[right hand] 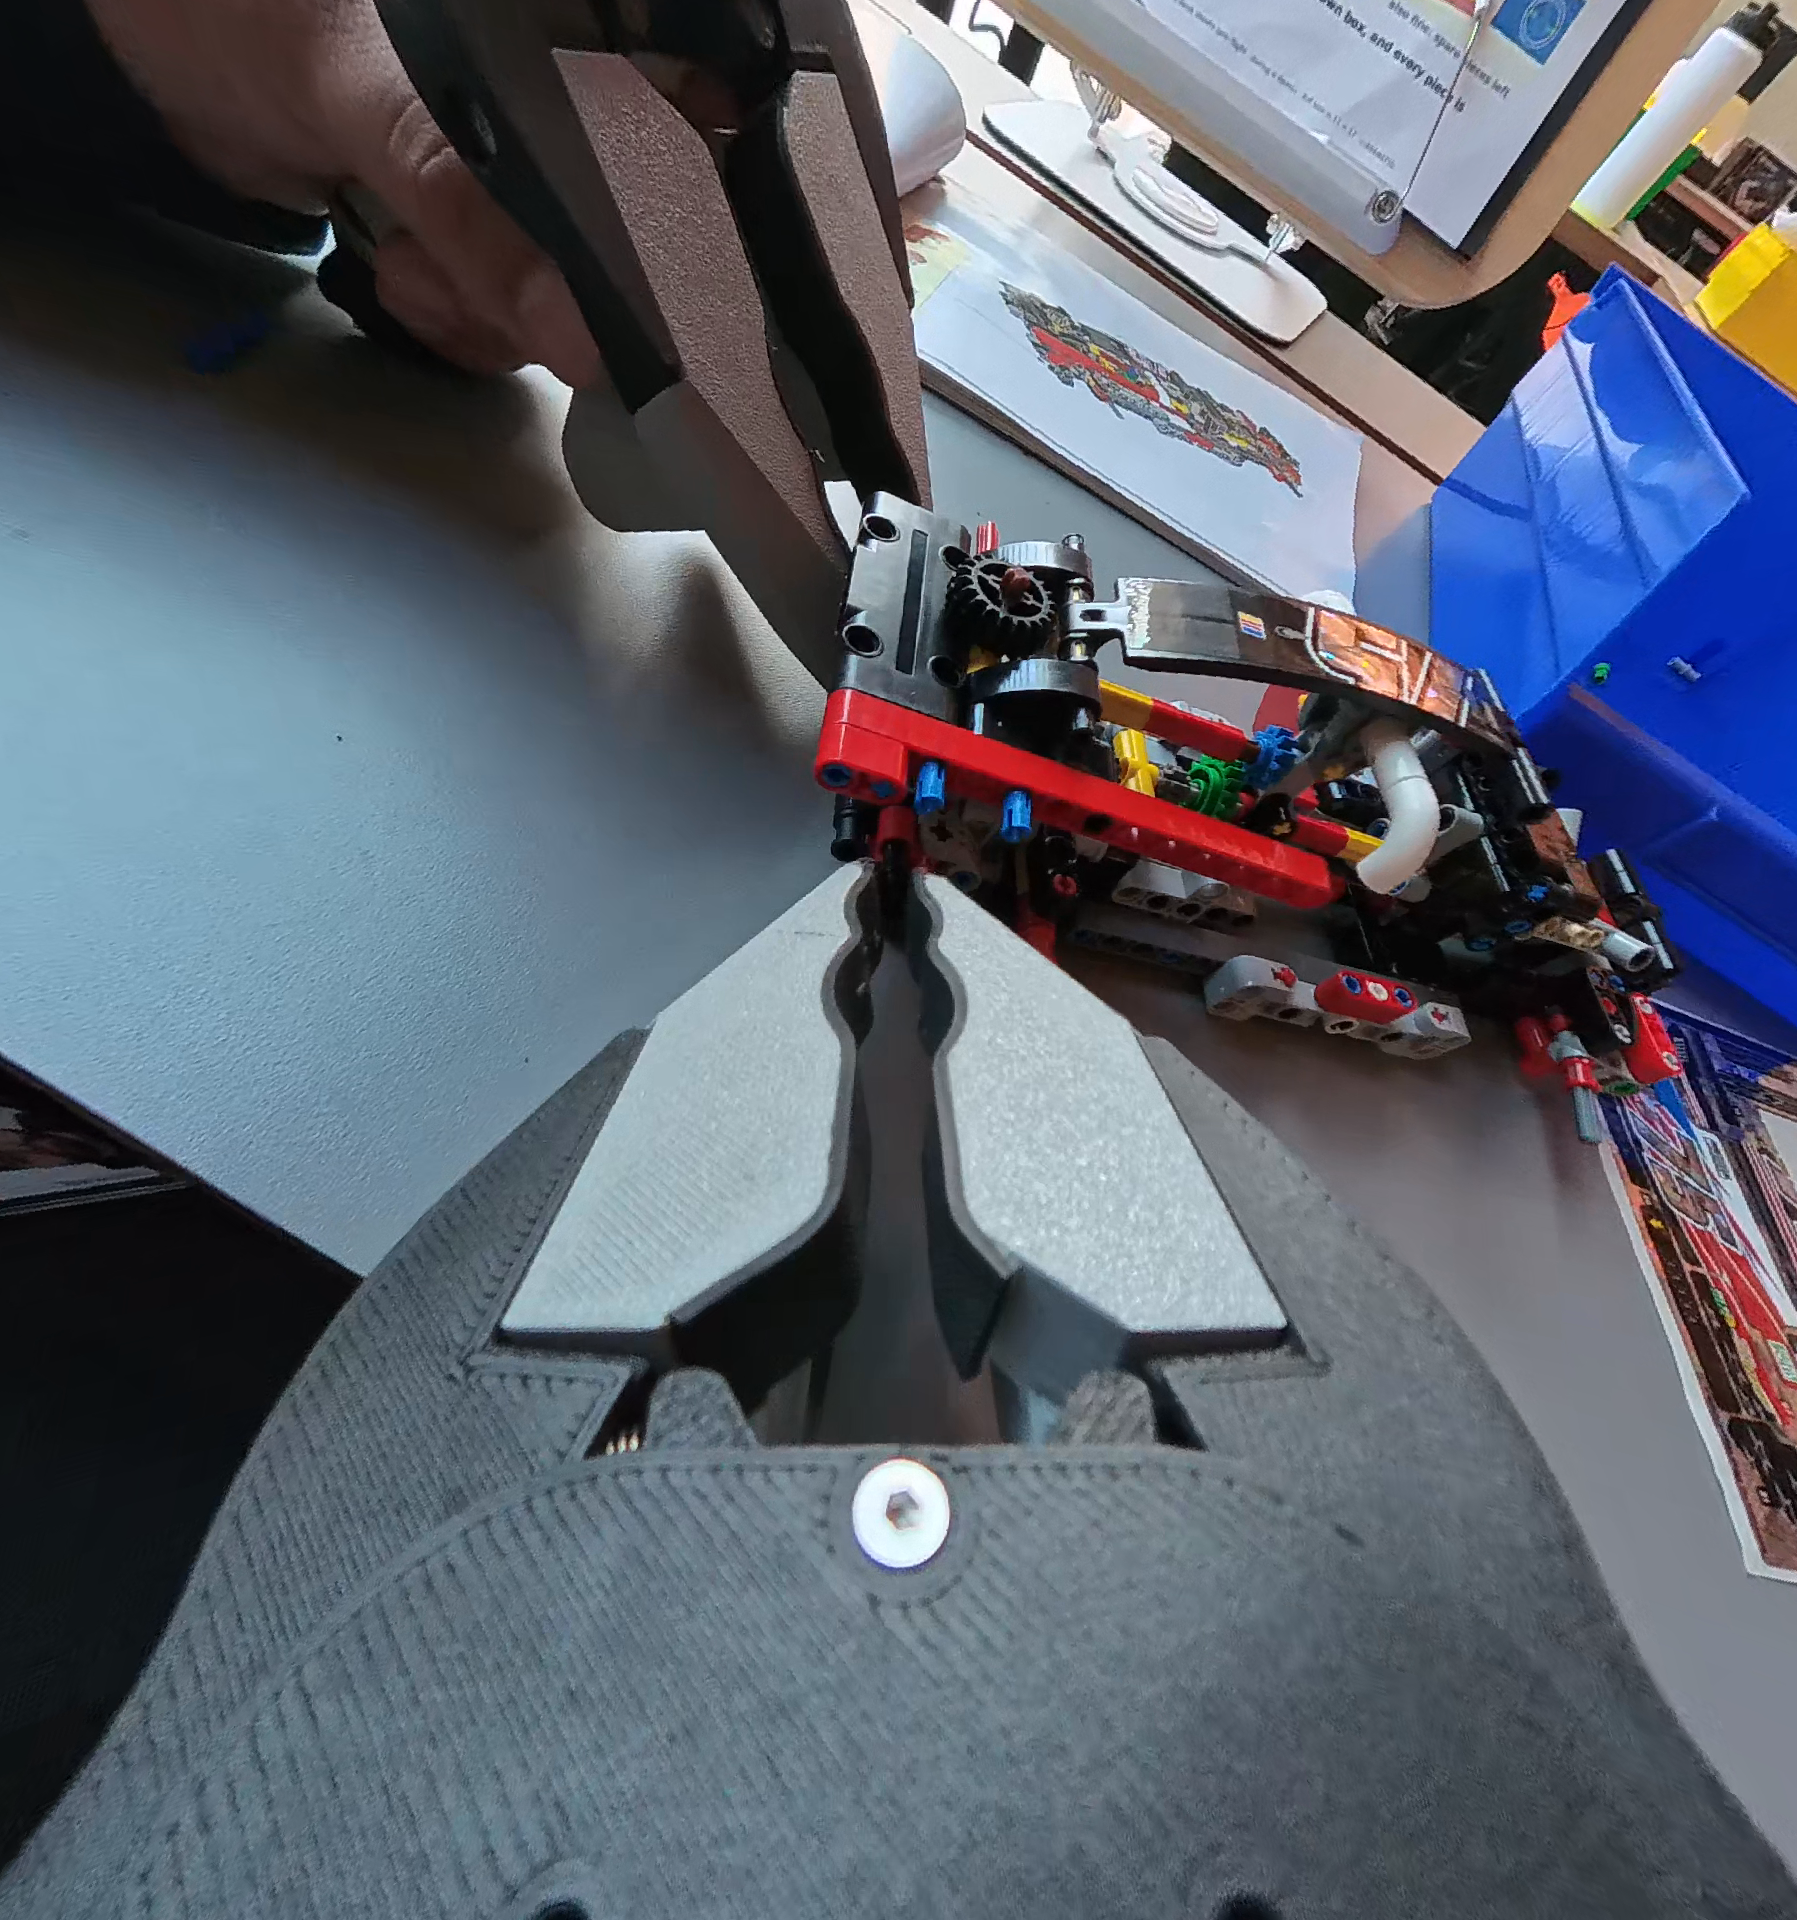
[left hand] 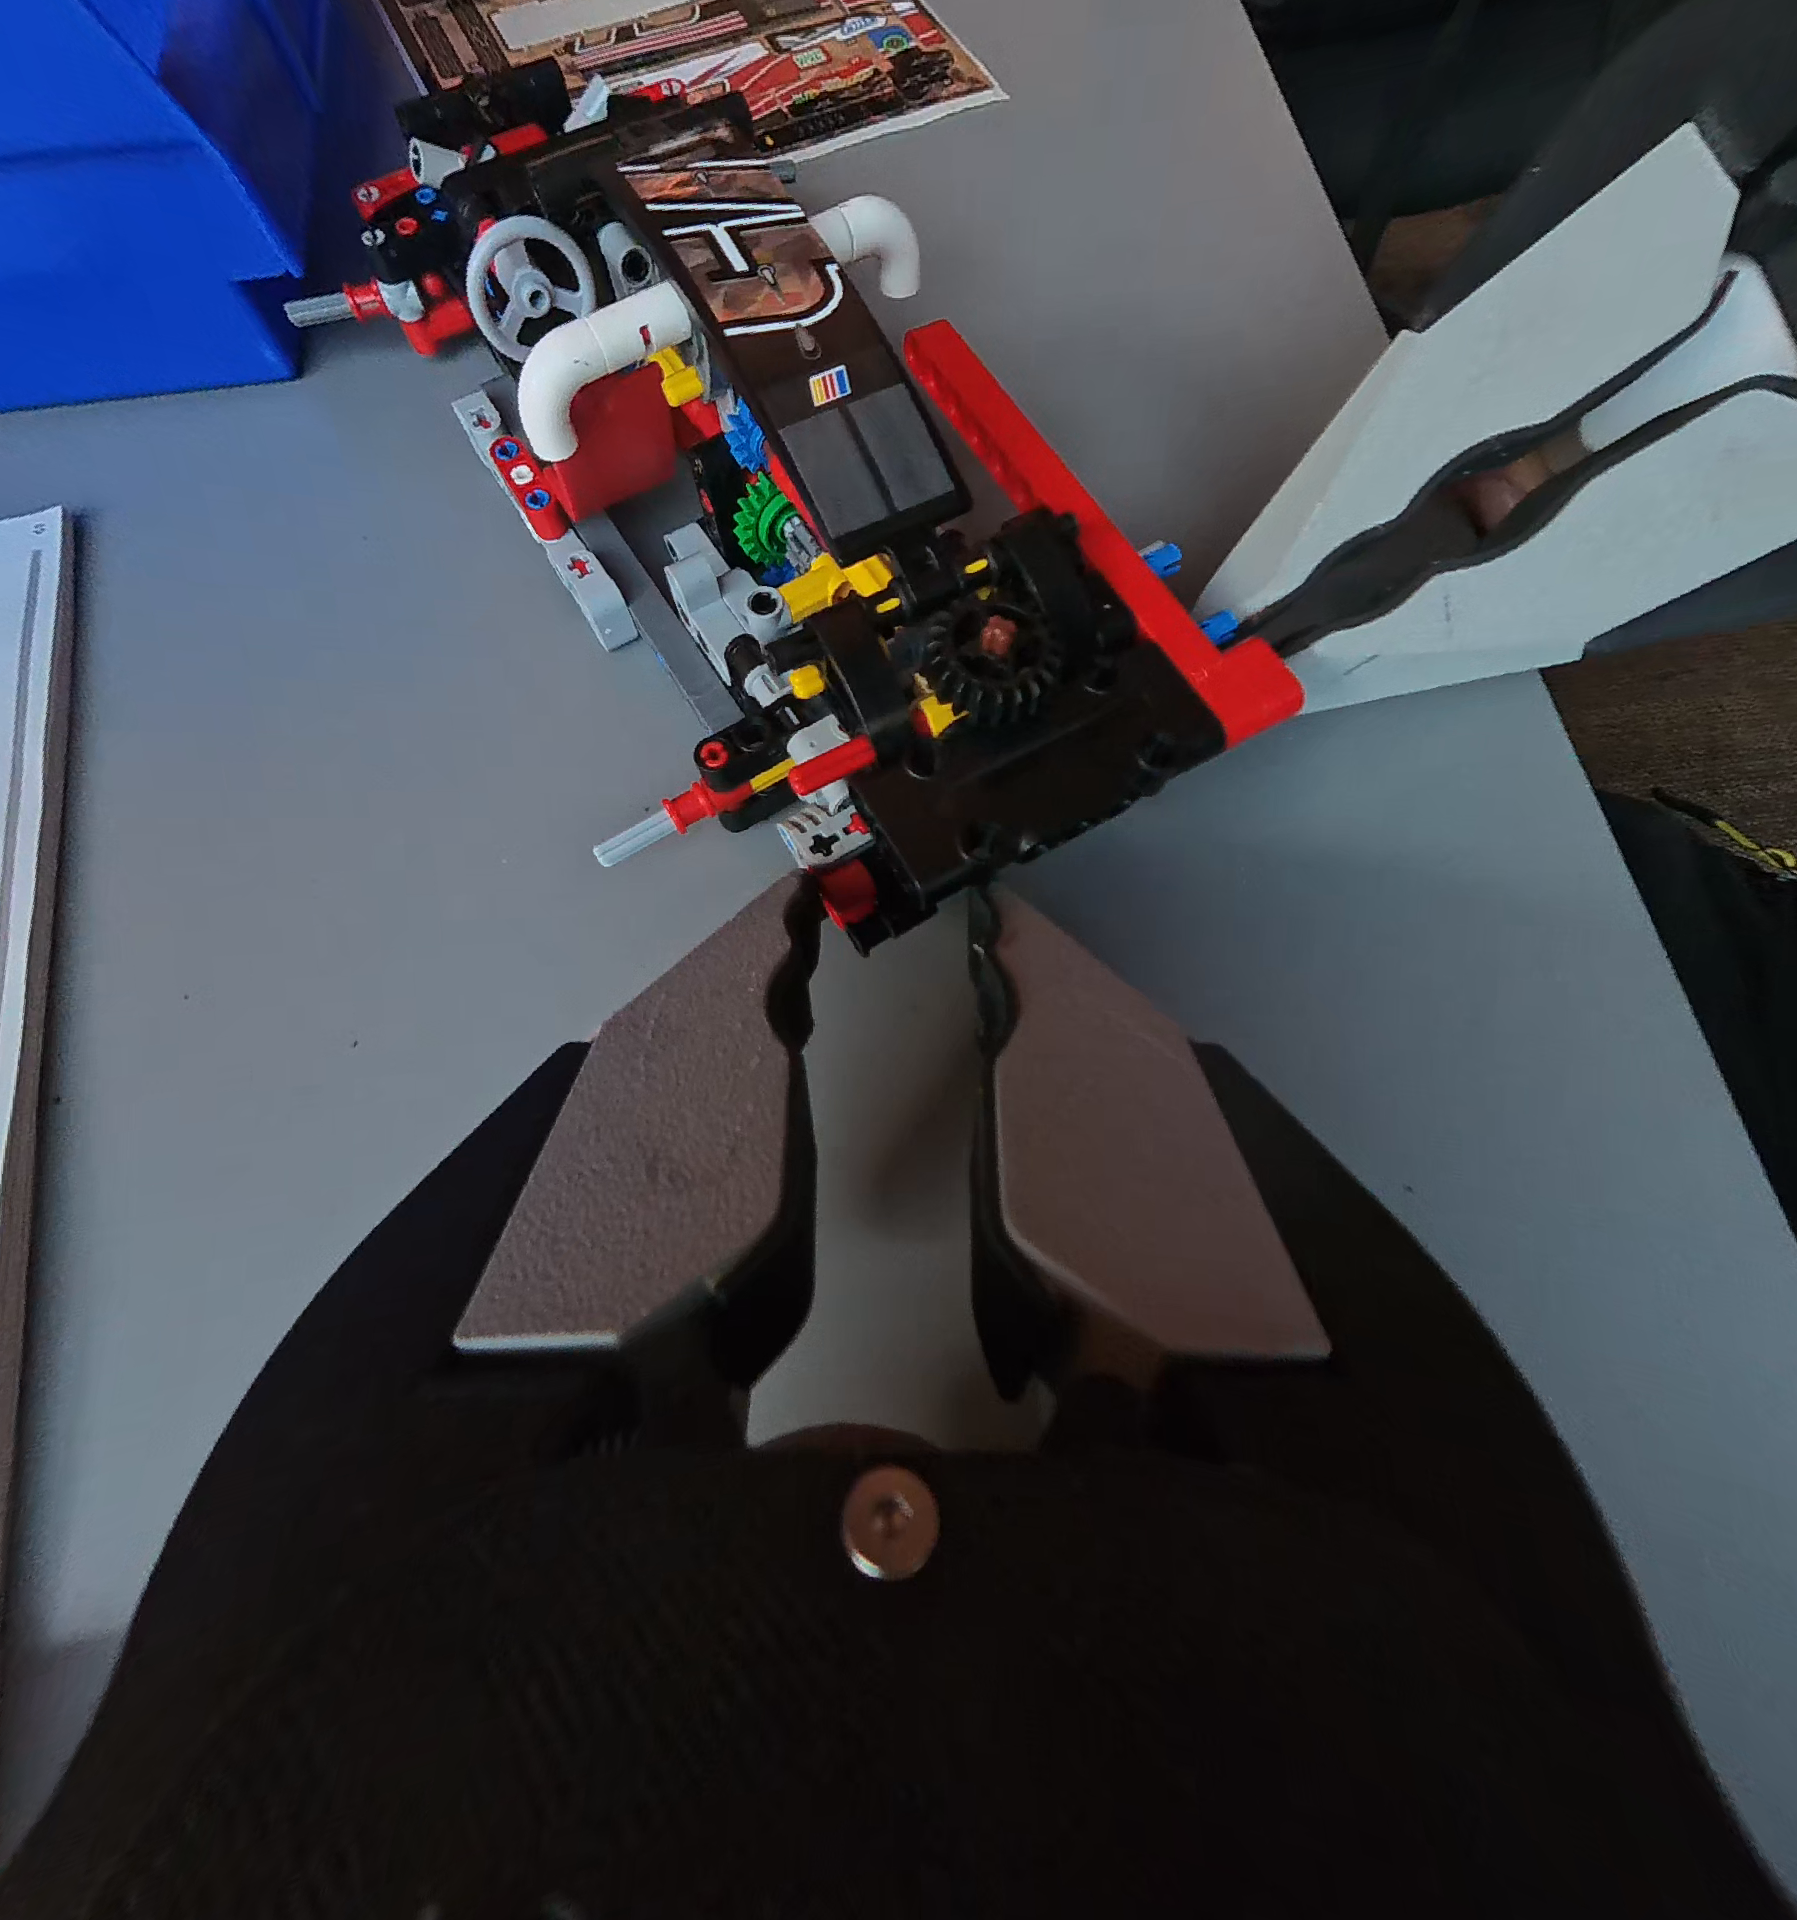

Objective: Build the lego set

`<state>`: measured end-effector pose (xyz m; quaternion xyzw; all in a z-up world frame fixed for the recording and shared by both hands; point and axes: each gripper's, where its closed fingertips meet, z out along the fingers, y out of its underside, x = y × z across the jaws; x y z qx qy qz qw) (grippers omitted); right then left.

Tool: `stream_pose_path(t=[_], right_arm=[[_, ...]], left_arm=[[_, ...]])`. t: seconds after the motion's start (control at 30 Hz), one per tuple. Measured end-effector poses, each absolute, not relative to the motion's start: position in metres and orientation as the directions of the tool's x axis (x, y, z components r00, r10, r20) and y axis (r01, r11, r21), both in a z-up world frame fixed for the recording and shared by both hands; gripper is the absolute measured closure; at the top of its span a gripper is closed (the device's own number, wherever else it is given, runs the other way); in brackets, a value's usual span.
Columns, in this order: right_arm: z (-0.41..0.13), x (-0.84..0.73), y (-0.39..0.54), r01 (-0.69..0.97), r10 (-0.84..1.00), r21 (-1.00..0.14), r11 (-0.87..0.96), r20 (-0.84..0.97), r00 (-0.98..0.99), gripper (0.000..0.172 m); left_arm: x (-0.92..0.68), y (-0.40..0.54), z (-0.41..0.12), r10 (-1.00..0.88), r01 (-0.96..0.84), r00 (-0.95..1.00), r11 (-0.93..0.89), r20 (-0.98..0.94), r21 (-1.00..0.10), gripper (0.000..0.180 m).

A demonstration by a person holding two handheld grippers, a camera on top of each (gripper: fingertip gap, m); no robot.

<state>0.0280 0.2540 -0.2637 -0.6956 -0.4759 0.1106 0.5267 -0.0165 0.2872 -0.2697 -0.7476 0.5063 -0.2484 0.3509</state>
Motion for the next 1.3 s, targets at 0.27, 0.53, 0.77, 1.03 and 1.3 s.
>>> stream_pose_path(t=[0.27, 0.53, 0.77, 1.03, 1.3], right_arm=[[-0.265, 0.0274, 0.2554, 0.467, 0.79, -0.876, -0.119, 0.201, 0.579, 0.17], [-0.2628, 0.0258, 0.2563, 0.301, 0.788, -0.904, -0.302, -0.059, 0.613, 0.17], [-0.2645, 0.0268, 0.257, 0.462, 0.789, -0.878, -0.126, 0.193, 0.583, 0.17], [-0.267, 0.0272, 0.2587, 0.605, 0.735, -0.796, -0.011, 0.404, 0.544, 0.17], [-0.2685, 0.0267, 0.2594, 0.577, 0.776, -0.814, -0.065, 0.322, 0.542, 0.17]], left_arm=[[-0.0169, 0.2883, -0.2699, -0.929, -0.587, 0.37, -0.235, 0.002, -0.775, 0.155], [-0.0174, 0.289, -0.2701, -0.925, -0.59, 0.379, -0.232, -0.011, -0.774, 0.155], [-0.0174, 0.2889, -0.2703, -0.925, -0.593, 0.38, -0.227, -0.021, -0.773, 0.155], [-0.0173, 0.2888, -0.2704, -0.924, -0.594, 0.381, -0.225, -0.023, -0.773, 0.155], [-0.0177, 0.2891, -0.2704, -0.923, -0.595, 0.383, -0.224, -0.028, -0.772, 0.155]])
